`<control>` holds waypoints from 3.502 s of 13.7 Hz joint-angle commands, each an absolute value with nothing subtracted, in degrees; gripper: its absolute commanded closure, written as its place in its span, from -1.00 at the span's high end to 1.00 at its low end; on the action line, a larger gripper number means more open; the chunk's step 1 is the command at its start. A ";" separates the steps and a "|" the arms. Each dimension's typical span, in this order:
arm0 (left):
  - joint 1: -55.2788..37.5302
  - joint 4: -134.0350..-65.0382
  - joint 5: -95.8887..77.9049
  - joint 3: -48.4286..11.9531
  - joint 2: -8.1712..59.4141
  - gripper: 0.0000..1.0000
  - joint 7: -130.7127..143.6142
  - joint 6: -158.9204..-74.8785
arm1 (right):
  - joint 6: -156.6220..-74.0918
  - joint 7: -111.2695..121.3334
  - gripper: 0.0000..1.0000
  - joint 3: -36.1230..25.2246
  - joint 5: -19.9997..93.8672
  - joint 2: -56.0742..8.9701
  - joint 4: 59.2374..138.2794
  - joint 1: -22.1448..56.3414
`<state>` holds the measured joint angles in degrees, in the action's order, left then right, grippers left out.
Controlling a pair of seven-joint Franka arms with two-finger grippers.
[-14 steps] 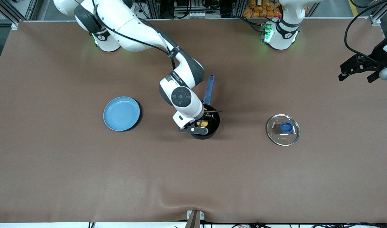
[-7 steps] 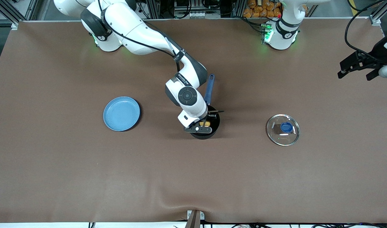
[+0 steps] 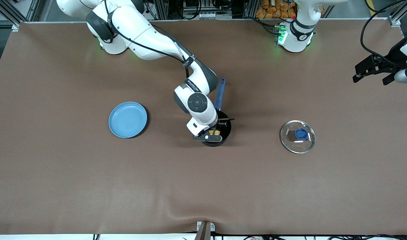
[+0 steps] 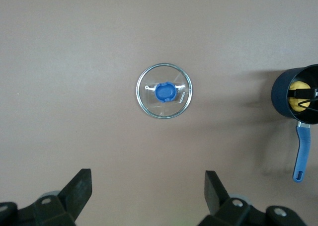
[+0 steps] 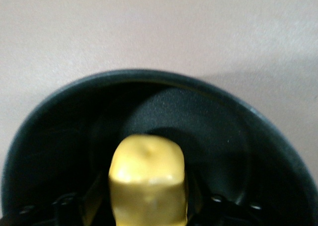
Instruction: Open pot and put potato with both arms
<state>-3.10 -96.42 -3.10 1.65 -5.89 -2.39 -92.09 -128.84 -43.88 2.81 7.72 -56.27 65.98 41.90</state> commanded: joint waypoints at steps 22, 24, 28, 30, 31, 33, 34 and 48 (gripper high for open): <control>-1.76 -93.52 -3.96 1.85 -4.04 1.00 -2.99 -91.58 | -75.61 -21.94 1.00 13.10 -5.43 -20.67 57.57 5.02; -1.67 -93.43 -3.96 1.93 -4.04 1.00 -2.90 -91.58 | -74.53 -17.15 1.00 13.10 -4.93 -18.12 58.18 1.59; -1.76 -93.34 -3.96 1.85 -4.04 1.00 -2.81 -91.67 | -74.08 -9.43 1.00 8.01 -4.57 -9.26 68.68 1.67; -1.67 -93.34 -3.96 1.85 -4.04 1.00 -2.81 -91.67 | -79.95 -7.91 1.00 5.98 -2.64 -1.10 80.53 1.76; -1.67 -93.34 -3.96 1.85 -4.04 1.00 -2.81 -91.67 | -83.37 -6.17 1.00 5.80 -2.64 2.34 86.25 1.41; -1.67 -93.34 -3.96 1.85 -4.04 1.00 -2.81 -91.67 | -87.27 -1.51 1.00 4.84 -2.46 5.88 92.01 0.44; -1.67 -93.34 -3.96 1.93 -4.04 1.00 -2.73 -91.67 | -87.19 0.33 1.00 4.83 -2.46 5.80 91.93 -0.26; -1.67 -93.43 -3.96 1.93 -3.96 1.00 -2.64 -91.85 | -85.87 5.01 1.00 4.75 0.26 2.55 86.31 -1.85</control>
<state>-2.12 -94.67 -3.10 2.06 -4.62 -2.39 -92.17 -86.91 4.27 4.21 -1.33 3.40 88.10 -0.66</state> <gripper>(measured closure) 0.000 0.000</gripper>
